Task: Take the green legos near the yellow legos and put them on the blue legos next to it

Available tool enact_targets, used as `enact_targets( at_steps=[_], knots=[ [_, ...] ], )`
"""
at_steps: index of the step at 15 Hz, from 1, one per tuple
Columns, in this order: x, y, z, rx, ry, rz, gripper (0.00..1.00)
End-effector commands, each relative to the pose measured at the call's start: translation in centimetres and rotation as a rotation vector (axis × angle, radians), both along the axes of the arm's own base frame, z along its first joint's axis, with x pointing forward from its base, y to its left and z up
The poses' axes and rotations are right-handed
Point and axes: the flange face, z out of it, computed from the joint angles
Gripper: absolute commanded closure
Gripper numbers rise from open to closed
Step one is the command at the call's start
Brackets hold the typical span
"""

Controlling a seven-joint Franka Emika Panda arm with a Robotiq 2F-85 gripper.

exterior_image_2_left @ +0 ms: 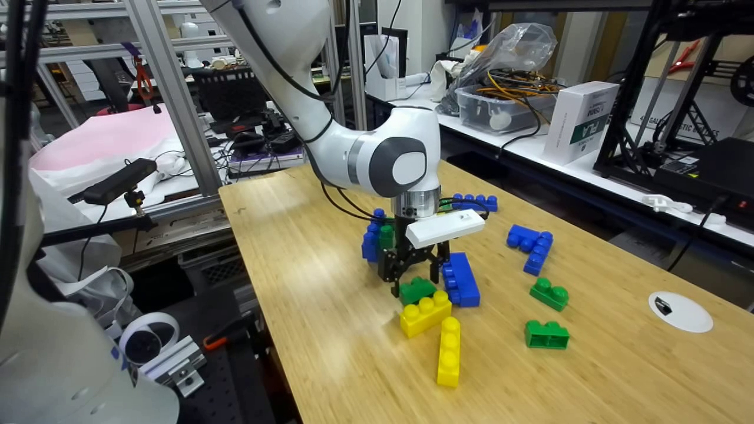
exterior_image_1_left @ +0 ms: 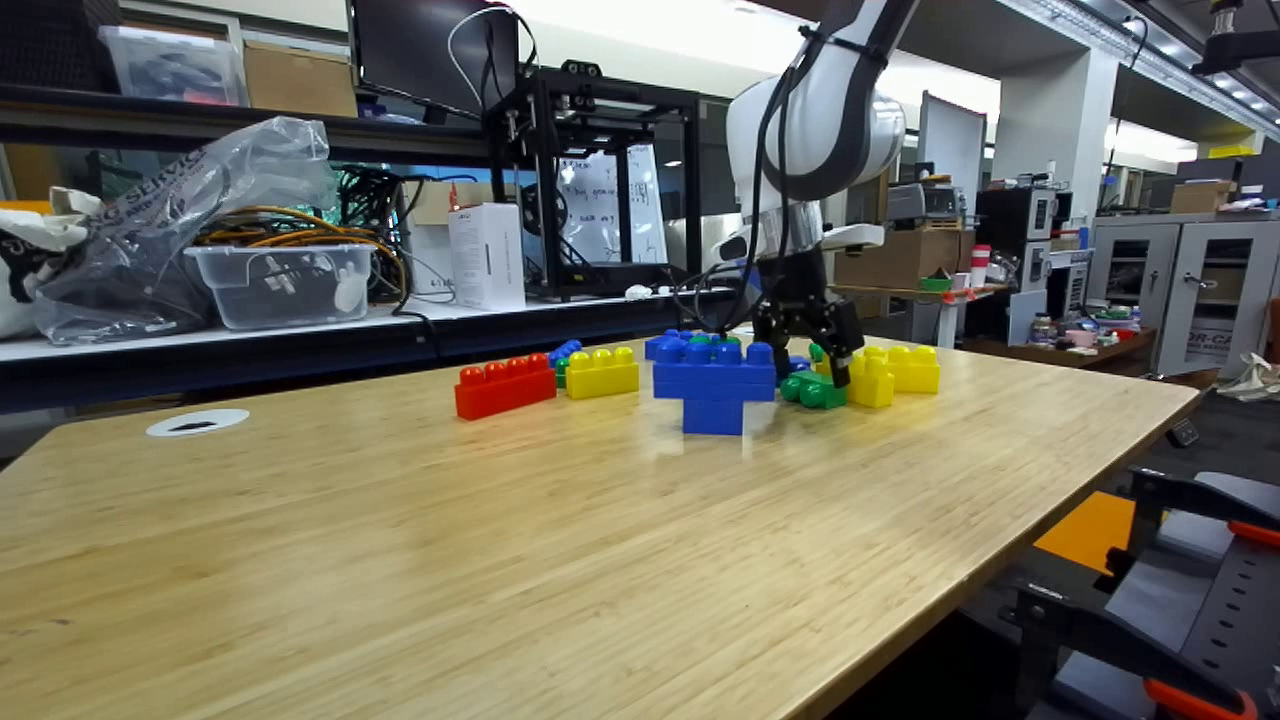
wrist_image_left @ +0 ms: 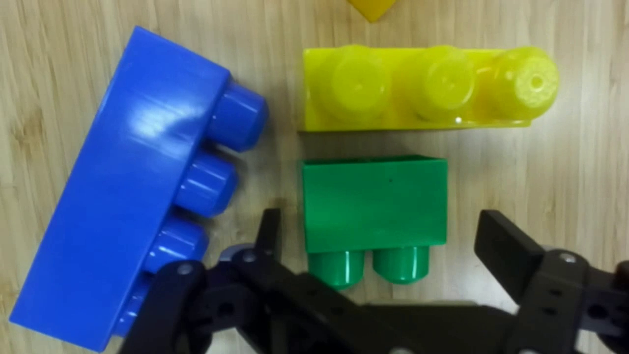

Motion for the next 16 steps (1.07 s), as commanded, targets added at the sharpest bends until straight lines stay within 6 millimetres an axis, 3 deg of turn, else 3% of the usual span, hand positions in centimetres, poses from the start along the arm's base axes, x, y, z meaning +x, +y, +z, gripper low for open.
enact_targets(
  at_steps=[1,6,7,8,12,16],
  knots=[
    [0.7,-0.4,-0.6,-0.012,-0.008,-0.004,0.00],
    [1.2,-0.4,-0.9,-0.015,-0.005,-0.005,0.00],
    [1.2,-0.4,-1.0,-0.015,-0.003,-0.004,0.25],
    [1.3,-0.4,-1.0,-0.015,-0.004,-0.004,0.27],
    [1.4,-0.4,-0.7,-0.017,-0.007,-0.005,0.55],
    [1.6,-0.5,0.5,-0.011,-0.022,-0.020,0.55]
  ],
)
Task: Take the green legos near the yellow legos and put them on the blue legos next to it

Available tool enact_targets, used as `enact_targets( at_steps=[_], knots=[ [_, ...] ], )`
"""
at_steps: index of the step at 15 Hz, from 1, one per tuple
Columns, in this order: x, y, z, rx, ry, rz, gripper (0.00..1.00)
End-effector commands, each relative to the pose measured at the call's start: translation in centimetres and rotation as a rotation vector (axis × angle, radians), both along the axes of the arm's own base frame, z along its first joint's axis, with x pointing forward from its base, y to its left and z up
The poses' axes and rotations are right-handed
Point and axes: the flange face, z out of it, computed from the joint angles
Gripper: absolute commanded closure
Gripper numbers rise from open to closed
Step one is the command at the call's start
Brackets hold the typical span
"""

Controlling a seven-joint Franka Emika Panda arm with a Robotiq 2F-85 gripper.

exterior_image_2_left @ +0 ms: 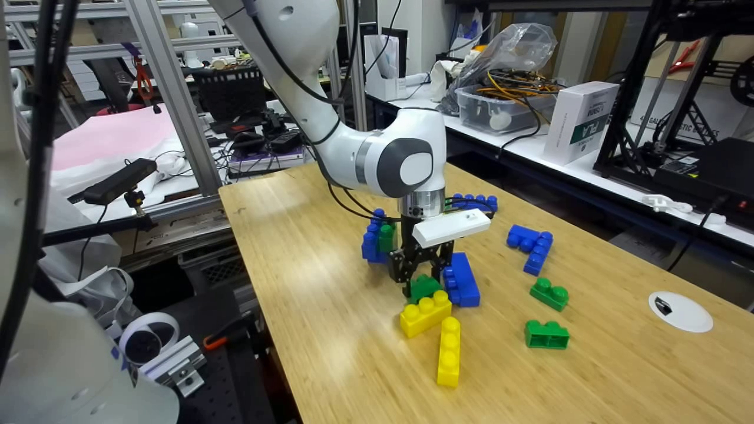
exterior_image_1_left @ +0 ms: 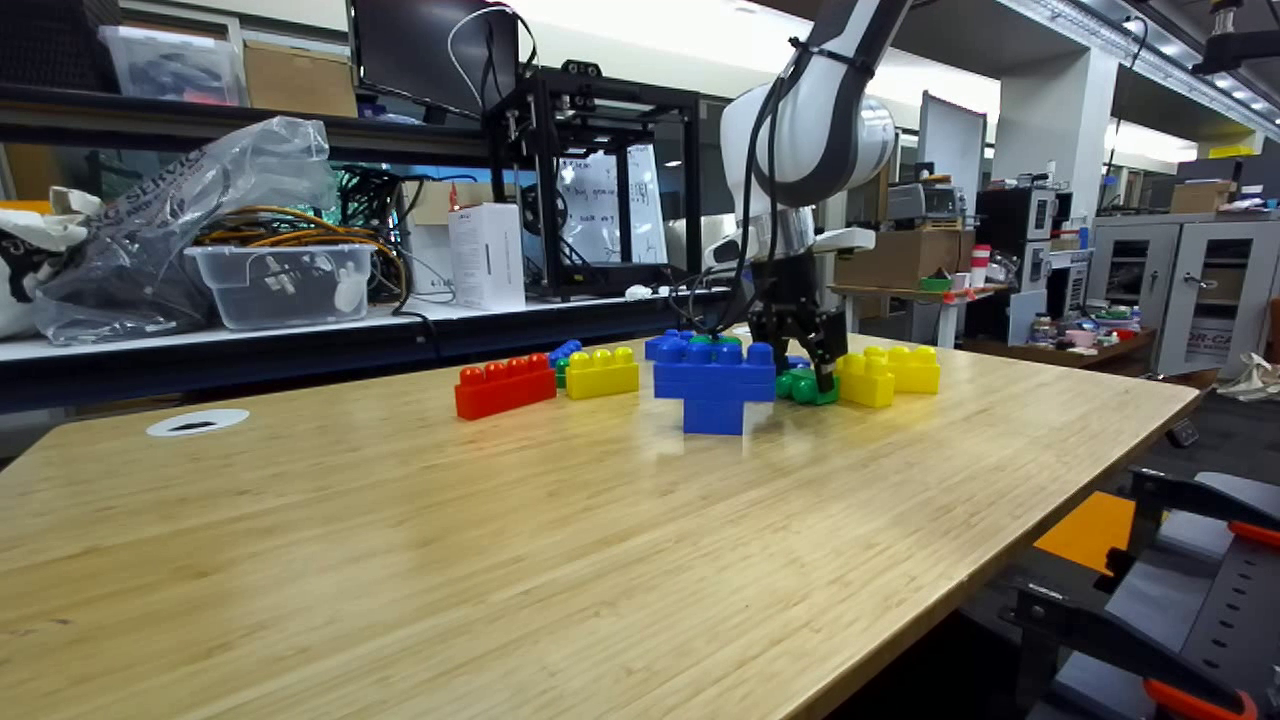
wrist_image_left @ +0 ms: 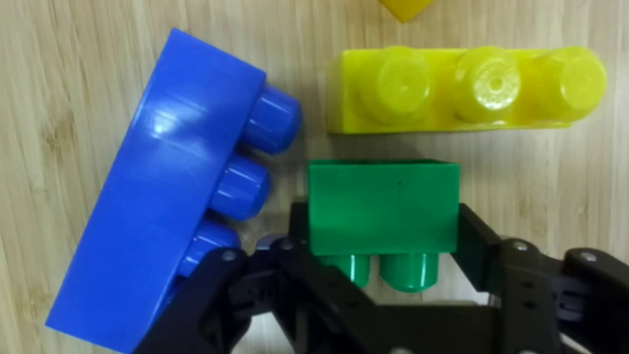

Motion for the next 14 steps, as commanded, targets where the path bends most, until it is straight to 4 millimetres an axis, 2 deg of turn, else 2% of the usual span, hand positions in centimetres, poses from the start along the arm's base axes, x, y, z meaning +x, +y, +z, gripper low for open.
enact_targets(
  at_steps=[1,4,6,11,14],
  knots=[
    [0.4,-0.3,1.8,-0.005,-0.022,-0.014,0.55],
    [0.8,-0.5,5.4,0.005,-0.069,-0.002,0.55],
    [0.9,-0.4,8.5,0.025,-0.089,0.028,0.55],
    [0.2,1.2,16.2,0.171,-0.047,0.257,0.55],
    [0.1,1.3,18.8,0.259,0.004,0.381,0.55]
  ],
)
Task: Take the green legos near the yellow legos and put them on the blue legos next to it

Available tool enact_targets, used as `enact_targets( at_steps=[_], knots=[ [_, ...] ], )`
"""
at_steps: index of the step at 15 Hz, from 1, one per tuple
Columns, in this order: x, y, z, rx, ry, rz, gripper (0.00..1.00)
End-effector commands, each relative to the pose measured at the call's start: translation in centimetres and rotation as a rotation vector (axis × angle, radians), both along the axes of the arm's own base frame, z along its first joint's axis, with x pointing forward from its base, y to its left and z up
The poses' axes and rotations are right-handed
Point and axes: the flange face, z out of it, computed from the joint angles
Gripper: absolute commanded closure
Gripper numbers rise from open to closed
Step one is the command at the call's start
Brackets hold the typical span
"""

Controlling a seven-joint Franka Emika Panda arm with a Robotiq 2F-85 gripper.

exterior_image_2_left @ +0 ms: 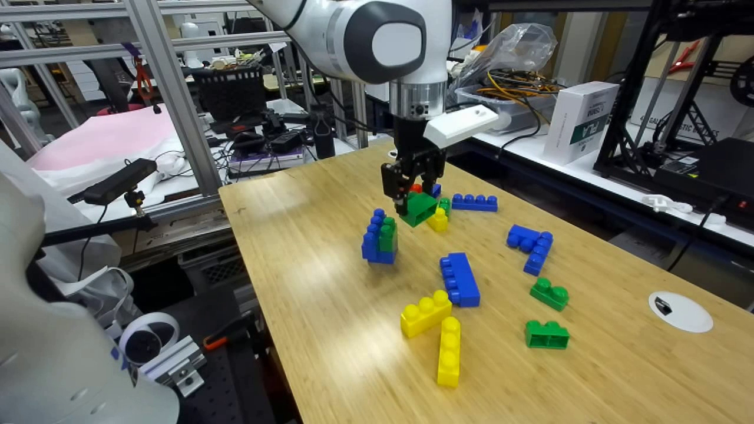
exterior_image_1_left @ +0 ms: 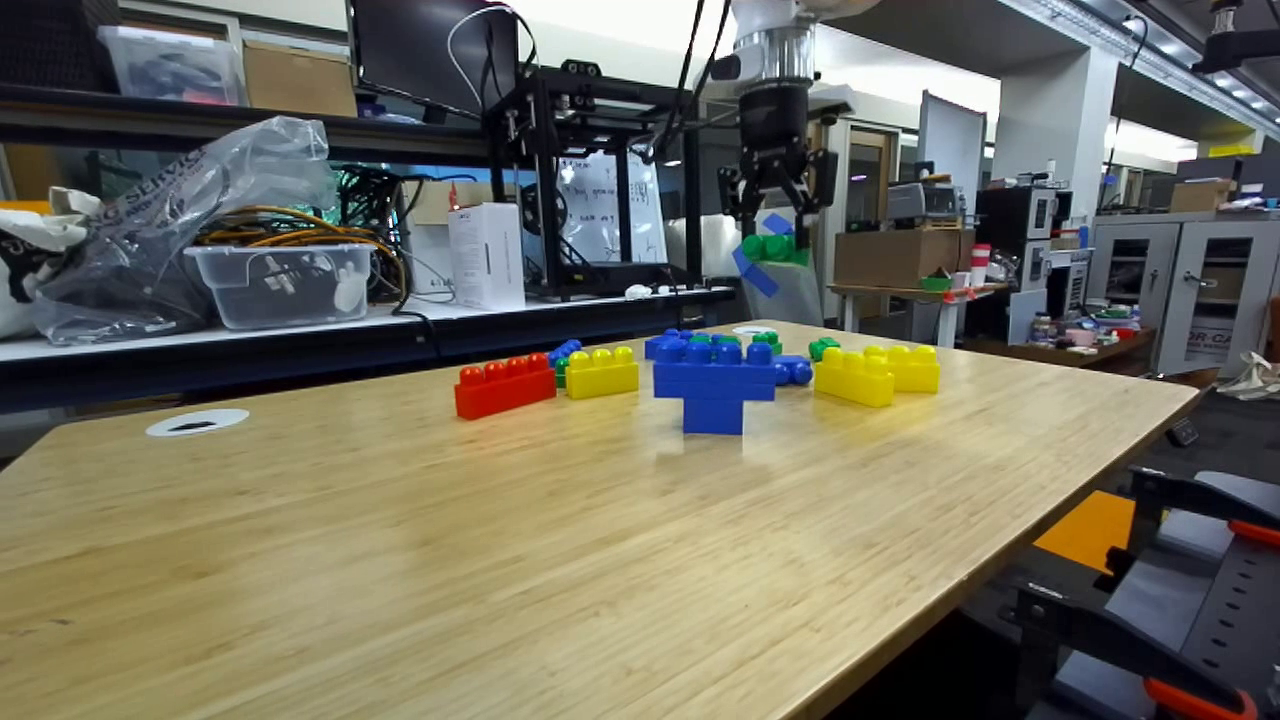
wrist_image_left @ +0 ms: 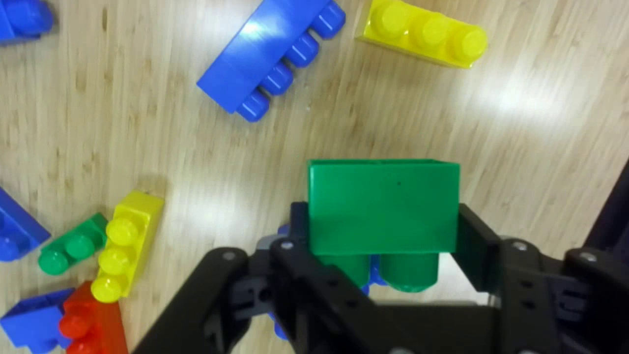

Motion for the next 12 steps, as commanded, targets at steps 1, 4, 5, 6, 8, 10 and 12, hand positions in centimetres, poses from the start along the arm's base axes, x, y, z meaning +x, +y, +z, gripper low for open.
enact_targets(
  at_steps=[1,4,5,6,8,10,12],
  knots=[
    [0.1,-0.4,1.8,0.108,0.069,0.116,0.55],
    [0.3,-0.8,2.4,0.217,0.118,0.067,0.55],
    [0.3,-0.9,2.6,0.267,0.136,-0.005,0.55],
    [0.3,-1.0,2.6,0.295,0.154,-0.053,0.55],
    [0.1,-1.4,2.4,0.352,0.170,-0.156,0.55],
    [-0.2,-1.8,1.9,0.406,0.181,-0.258,0.55],
    [-0.6,-2.5,1.1,0.457,0.189,-0.365,0.55]
  ],
)
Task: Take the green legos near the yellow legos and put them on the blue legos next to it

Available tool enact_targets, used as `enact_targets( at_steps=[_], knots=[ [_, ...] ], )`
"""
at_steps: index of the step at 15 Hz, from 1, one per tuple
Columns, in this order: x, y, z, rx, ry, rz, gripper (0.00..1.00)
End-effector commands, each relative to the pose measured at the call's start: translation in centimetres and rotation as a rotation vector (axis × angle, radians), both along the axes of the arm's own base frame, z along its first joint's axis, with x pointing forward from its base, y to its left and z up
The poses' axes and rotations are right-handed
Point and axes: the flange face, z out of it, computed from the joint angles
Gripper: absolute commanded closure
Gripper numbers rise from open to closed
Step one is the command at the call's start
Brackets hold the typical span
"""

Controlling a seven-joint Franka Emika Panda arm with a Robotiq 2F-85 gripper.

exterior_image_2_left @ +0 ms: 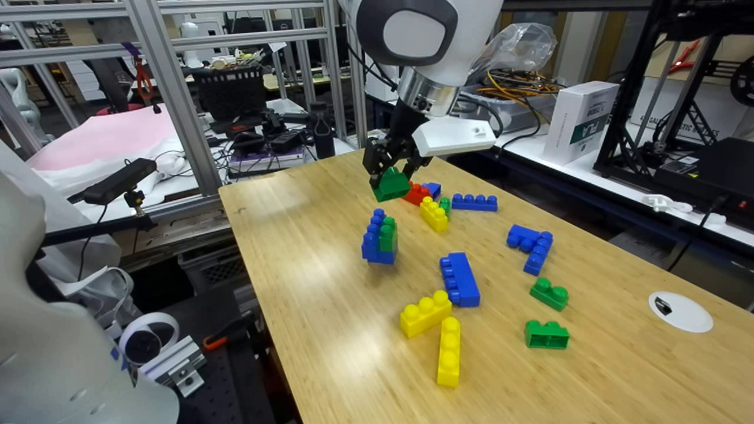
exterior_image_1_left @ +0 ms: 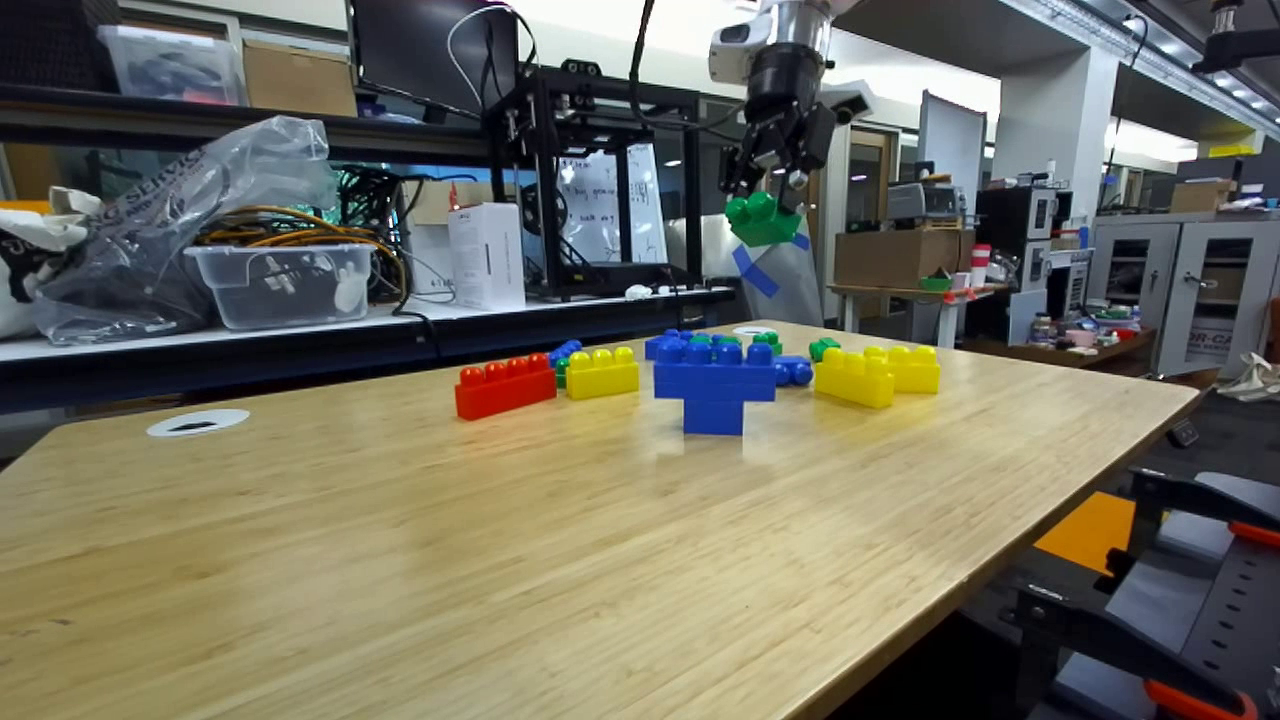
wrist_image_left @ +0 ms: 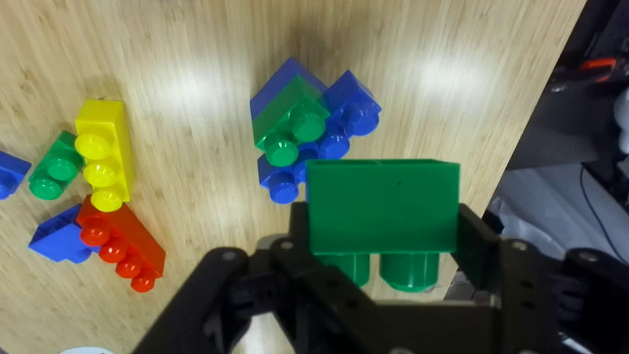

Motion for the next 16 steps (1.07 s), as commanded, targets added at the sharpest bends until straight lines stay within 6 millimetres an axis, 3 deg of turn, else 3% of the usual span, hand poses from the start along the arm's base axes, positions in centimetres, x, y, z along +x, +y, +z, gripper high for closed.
enact_targets(
  at_steps=[1,4,7,13,16],
  knots=[
    [-0.6,-1.2,-1.2,0.087,0.050,-0.176,0.55],
    [-2.0,-2.5,-2.8,0.165,0.099,-0.328,0.55],
    [-3.7,-2.1,-5.0,0.240,0.133,-0.466,0.55],
    [-6.9,3.2,-10.2,0.380,0.088,-0.749,0.55],
    [-8.7,5.6,-11.6,0.412,0.027,-0.862,0.55]
  ],
)
